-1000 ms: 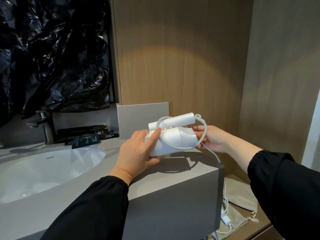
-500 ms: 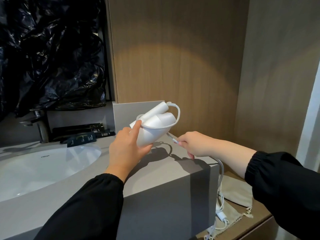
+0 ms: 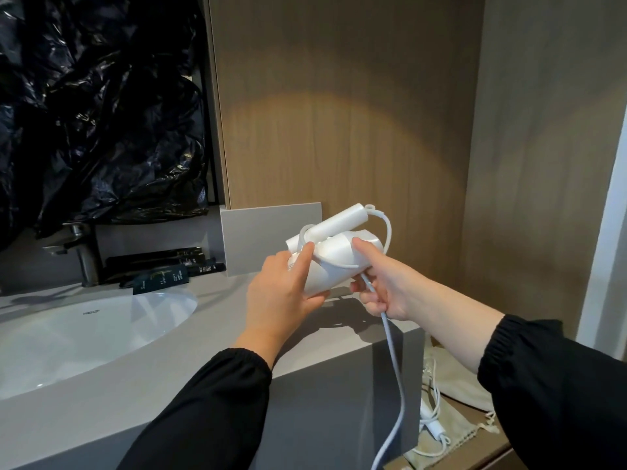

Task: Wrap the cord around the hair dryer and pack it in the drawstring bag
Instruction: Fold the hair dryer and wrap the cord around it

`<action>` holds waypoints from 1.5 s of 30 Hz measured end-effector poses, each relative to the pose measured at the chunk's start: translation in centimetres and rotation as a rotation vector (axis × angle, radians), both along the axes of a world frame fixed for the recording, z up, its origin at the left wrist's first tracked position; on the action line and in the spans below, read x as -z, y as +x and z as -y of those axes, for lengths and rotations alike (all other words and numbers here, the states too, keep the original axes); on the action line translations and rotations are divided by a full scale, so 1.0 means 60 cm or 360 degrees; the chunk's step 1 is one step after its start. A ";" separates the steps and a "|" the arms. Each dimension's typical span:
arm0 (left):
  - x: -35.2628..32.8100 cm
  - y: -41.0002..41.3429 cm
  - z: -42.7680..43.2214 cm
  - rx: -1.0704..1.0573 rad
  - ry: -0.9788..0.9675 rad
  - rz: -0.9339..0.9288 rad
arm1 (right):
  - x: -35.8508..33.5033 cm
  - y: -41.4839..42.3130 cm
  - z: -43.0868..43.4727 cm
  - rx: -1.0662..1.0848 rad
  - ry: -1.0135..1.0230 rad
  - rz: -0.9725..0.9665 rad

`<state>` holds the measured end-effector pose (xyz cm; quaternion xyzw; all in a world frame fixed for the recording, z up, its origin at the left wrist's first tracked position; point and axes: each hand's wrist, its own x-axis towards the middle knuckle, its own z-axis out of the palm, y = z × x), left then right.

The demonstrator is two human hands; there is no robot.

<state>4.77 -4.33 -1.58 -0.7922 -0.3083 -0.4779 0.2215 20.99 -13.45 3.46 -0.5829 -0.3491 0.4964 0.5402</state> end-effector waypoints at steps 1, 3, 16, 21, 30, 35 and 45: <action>0.000 -0.001 -0.001 0.0005 0.0037 -0.0030 | 0.005 0.000 0.002 0.0003 0.0008 0.0003; 0.002 -0.002 -0.002 0.0005 0.0095 -0.0098 | 0.014 -0.002 0.004 0.0031 0.0024 -0.0025; 0.006 0.000 -0.009 -0.0120 0.0133 -0.0375 | 0.059 0.009 0.002 0.0173 0.0141 -0.0339; 0.008 -0.004 -0.011 -0.0093 0.0047 -0.0366 | 0.064 0.009 0.003 0.0102 0.0175 -0.0305; 0.004 -0.008 -0.007 -0.0110 0.0019 -0.0346 | 0.060 0.003 0.006 0.0019 0.0143 -0.0002; 0.003 -0.014 -0.004 -0.0193 -0.0041 -0.0327 | 0.057 -0.010 0.019 -0.0021 0.0061 0.0775; 0.005 -0.024 -0.007 -0.0418 -0.0164 -0.0331 | 0.040 -0.049 0.030 -0.0304 0.0149 0.1637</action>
